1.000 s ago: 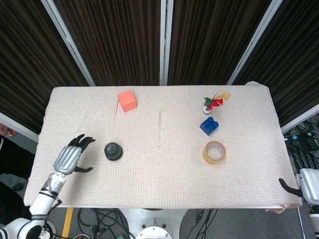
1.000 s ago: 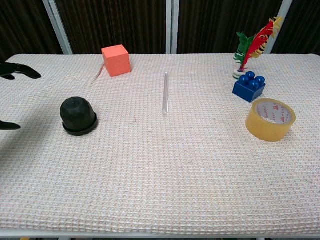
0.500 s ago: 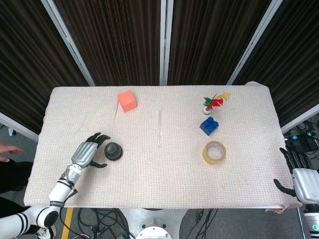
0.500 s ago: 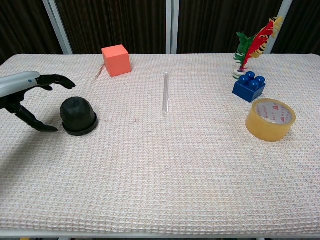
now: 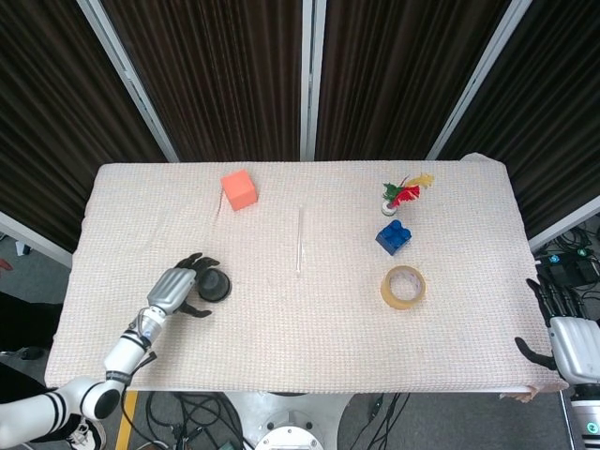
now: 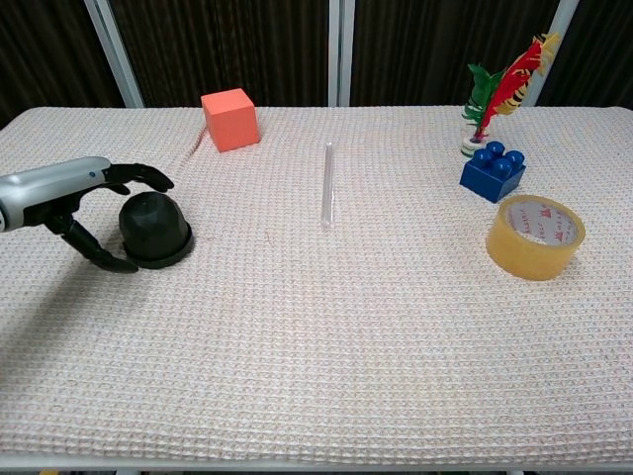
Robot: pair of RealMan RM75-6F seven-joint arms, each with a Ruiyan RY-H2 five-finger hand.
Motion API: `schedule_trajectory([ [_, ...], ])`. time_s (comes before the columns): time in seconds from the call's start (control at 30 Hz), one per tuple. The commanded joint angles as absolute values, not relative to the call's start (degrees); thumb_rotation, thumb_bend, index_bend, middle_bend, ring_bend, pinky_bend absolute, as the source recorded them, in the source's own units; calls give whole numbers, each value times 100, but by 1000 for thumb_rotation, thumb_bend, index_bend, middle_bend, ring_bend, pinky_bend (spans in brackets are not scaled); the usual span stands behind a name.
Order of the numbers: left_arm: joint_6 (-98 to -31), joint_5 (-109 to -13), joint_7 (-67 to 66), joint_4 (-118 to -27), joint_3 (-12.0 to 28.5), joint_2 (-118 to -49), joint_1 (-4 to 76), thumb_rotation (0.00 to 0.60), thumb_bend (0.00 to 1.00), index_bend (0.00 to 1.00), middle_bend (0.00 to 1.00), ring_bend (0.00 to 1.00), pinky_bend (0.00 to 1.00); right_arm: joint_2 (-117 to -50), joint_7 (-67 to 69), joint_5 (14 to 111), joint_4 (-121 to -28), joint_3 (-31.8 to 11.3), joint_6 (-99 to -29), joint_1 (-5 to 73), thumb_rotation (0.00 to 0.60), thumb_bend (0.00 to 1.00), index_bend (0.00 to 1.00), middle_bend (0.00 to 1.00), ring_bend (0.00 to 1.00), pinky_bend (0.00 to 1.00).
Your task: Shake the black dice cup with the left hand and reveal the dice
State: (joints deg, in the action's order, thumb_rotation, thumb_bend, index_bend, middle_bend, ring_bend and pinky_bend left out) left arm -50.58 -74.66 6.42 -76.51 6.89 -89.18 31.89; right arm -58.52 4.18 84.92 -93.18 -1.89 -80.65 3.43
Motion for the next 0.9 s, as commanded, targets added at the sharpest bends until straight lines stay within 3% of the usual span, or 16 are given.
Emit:
schedule_trajectory([
  [0.03, -4975, -7453, 667, -7498, 669, -9024, 3263, 600, 0, 138, 124, 15, 116, -5854, 423, 8480, -9311, -186, -8051, 345, 600, 159, 0, 0, 0, 0],
  [0.9, -4797, -7281, 519, -6881, 659, -9399, 3505, 600, 0, 139, 220, 15, 115, -5879, 492, 8395, -9220, -190, -7998, 353, 600, 159, 0, 0, 0, 0],
])
